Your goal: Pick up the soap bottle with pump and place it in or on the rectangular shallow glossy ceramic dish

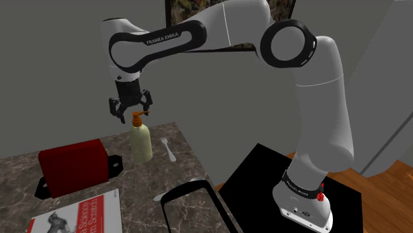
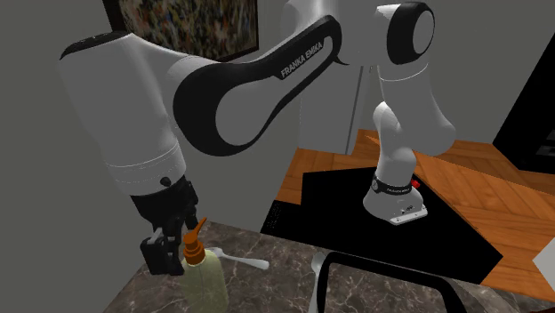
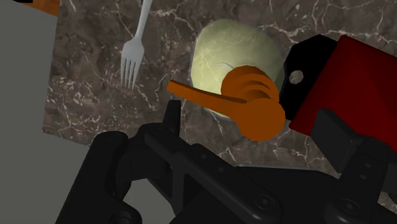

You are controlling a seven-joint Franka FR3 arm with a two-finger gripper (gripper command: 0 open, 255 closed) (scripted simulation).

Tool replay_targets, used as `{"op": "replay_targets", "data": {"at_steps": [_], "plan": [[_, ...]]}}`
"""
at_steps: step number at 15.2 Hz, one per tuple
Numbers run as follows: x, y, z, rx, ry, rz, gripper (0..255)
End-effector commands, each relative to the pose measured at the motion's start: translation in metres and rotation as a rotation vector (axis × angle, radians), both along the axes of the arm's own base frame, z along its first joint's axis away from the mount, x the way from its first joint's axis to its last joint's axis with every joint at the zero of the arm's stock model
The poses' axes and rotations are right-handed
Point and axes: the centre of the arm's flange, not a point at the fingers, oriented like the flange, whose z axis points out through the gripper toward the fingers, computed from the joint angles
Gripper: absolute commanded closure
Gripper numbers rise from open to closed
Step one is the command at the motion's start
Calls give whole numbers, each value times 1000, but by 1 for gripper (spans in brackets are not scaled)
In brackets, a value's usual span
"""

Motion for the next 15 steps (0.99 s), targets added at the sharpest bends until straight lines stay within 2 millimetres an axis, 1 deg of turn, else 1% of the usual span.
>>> {"op": "replay_targets", "data": {"at_steps": [1,7,8,15], "plan": [[0,0,-4,0,-1,0,0],[0,0,-4,0,-1,0,0],[0,0,-4,0,-1,0,255],[0,0,-4,0,-1,0,255]]}}
